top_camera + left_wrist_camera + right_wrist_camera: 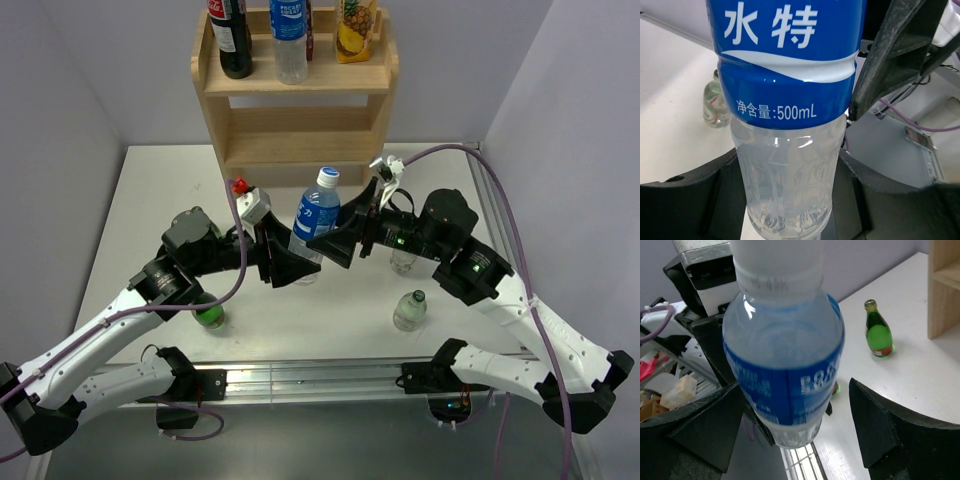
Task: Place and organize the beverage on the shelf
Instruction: Pick up the drink from the center of the board.
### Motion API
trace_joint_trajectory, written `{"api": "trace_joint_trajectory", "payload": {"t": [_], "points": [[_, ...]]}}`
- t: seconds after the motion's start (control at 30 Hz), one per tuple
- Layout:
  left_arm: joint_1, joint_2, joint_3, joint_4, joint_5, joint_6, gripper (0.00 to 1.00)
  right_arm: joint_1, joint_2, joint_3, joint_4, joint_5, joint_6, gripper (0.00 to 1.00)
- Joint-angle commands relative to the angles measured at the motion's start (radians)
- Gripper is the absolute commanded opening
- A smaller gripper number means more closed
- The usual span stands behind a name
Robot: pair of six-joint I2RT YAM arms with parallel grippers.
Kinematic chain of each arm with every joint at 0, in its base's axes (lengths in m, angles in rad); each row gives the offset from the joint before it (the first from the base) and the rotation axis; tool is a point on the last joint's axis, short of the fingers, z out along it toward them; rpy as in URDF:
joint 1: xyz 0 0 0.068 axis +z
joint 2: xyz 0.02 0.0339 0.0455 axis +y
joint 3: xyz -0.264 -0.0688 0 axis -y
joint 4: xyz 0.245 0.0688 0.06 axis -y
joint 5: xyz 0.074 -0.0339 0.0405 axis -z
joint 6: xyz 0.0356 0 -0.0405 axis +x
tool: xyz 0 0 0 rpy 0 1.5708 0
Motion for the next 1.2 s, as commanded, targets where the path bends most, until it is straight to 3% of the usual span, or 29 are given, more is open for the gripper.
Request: {"api": "trace_joint_trajectory", "payload": {"t": [0.0, 0.3, 0.4, 0.57, 0.63, 0.67, 0.73, 0.77, 0.8, 1.1, 1.17], "points": [[0.0, -0.021, 0.048, 0.225, 0.099, -0.014, 0.0, 0.012, 0.034, 0.074, 0.068, -0.072, -0.014, 0.88], [0.0, -0.023, 0.067, 0.148, 0.144, 0.038, 0.0, 0.025, 0.084, 0.129, 0.034, -0.149, -0.018, 0.82], [0.0, -0.035, 0.076, 0.119, 0.106, 0.051, 0.0, 0.028, 0.099, 0.152, -0.009, -0.159, -0.037, 0.74], [0.0, -0.049, 0.091, 0.068, 0.057, 0.077, 0.04, 0.032, 0.1, 0.182, -0.055, -0.152, -0.069, 0.45], [0.0, -0.047, 0.102, 0.047, 0.017, 0.083, 0.12, 0.033, 0.101, 0.198, -0.064, -0.143, -0.08, 0.33], [0.0, -0.047, 0.106, 0.034, -0.021, 0.083, 0.33, 0.033, 0.106, 0.216, -0.073, -0.124, -0.086, 0.31], [-0.002, -0.046, 0.12, -0.005, -0.064, 0.092, 0.58, 0.033, 0.112, 0.244, -0.085, -0.091, -0.096, 0.27], [0.0, -0.046, 0.126, -0.05, -0.121, 0.094, 0.83, 0.032, 0.116, 0.271, -0.094, -0.042, -0.109, 0.27], [0.0, -0.047, 0.132, -0.076, -0.15, 0.104, 0.98, 0.033, 0.119, 0.291, -0.105, -0.015, -0.119, 0.27], [0.0, -0.115, 0.197, -0.32, -0.544, 0.155, 1.0, 0.009, 0.273, 0.681, -0.354, 0.366, -0.282, 0.27], [0.0, -0.133, 0.191, -0.36, -0.563, 0.166, 0.99, 0.005, 0.34, 0.8, -0.425, 0.429, -0.325, 0.27]]}}
